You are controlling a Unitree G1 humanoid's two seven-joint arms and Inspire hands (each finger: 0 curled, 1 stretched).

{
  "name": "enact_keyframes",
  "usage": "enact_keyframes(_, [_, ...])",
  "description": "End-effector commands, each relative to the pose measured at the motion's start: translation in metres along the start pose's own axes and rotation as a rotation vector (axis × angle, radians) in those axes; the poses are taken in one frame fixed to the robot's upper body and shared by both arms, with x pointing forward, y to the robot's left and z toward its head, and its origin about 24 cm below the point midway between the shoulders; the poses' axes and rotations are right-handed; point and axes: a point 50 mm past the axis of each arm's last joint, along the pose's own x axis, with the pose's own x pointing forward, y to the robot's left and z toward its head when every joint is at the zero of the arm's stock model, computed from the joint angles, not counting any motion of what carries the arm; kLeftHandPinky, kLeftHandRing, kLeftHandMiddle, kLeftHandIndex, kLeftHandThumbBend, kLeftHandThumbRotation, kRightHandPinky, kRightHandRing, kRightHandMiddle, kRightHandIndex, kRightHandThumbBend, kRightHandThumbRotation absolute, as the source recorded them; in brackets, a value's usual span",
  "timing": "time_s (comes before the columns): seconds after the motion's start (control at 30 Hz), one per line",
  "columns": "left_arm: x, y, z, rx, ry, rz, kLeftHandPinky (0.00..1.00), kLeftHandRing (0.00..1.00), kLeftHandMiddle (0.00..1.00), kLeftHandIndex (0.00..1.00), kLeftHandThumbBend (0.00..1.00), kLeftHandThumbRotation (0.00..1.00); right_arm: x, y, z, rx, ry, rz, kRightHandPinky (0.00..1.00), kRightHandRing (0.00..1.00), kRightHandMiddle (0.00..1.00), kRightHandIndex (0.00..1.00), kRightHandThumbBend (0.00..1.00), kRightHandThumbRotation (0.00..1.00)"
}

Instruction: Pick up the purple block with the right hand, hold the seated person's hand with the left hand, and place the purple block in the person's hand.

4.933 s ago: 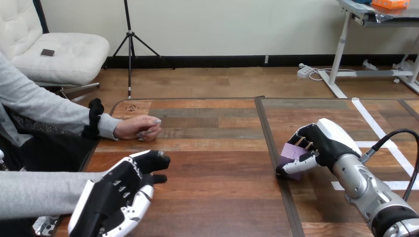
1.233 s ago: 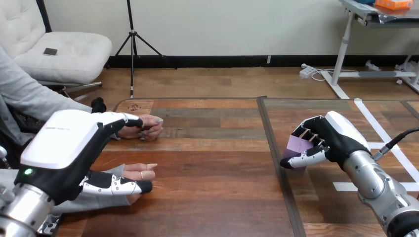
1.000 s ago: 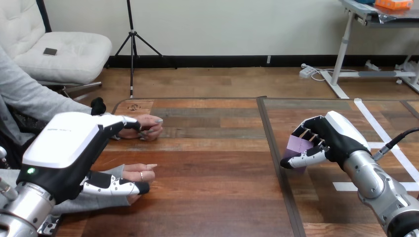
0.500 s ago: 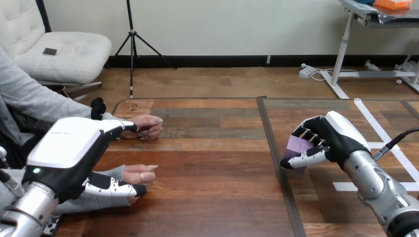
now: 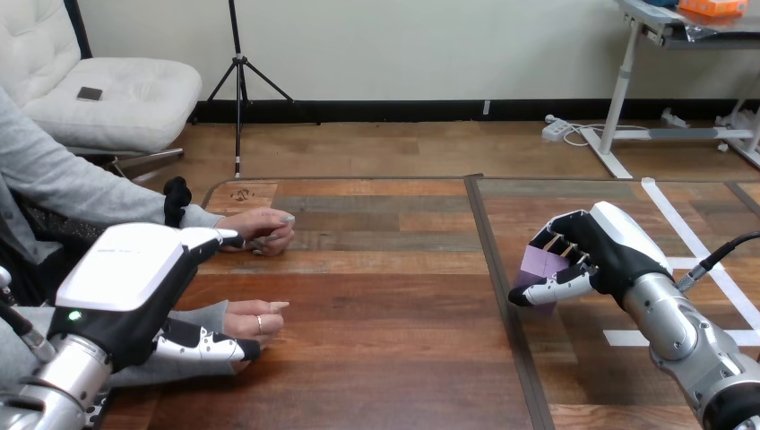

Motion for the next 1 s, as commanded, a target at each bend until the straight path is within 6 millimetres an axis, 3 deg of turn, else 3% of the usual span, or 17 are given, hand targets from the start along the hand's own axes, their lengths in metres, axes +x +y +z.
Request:
enact_keyframes(0.0, [0.015,0.015,-0.003,0.058,-0.009,0.056,0.75,0.79,0.82,0.80,1.00,0.42,0.011,-0.037,0.025,-0.009,-0.087,-0.095,0.41,0.45,0.49,0.50,0.71,0.00])
enact_keyframes(0.97, [0.028,0.003,-0.016,0.124,0.043,-0.074,0.79,0.79,0.81,0.81,1.00,0.32,0.011,-0.039,0.027,0.000,-0.102,-0.109,0.42,0.46,0.49,0.49,0.71,0.00])
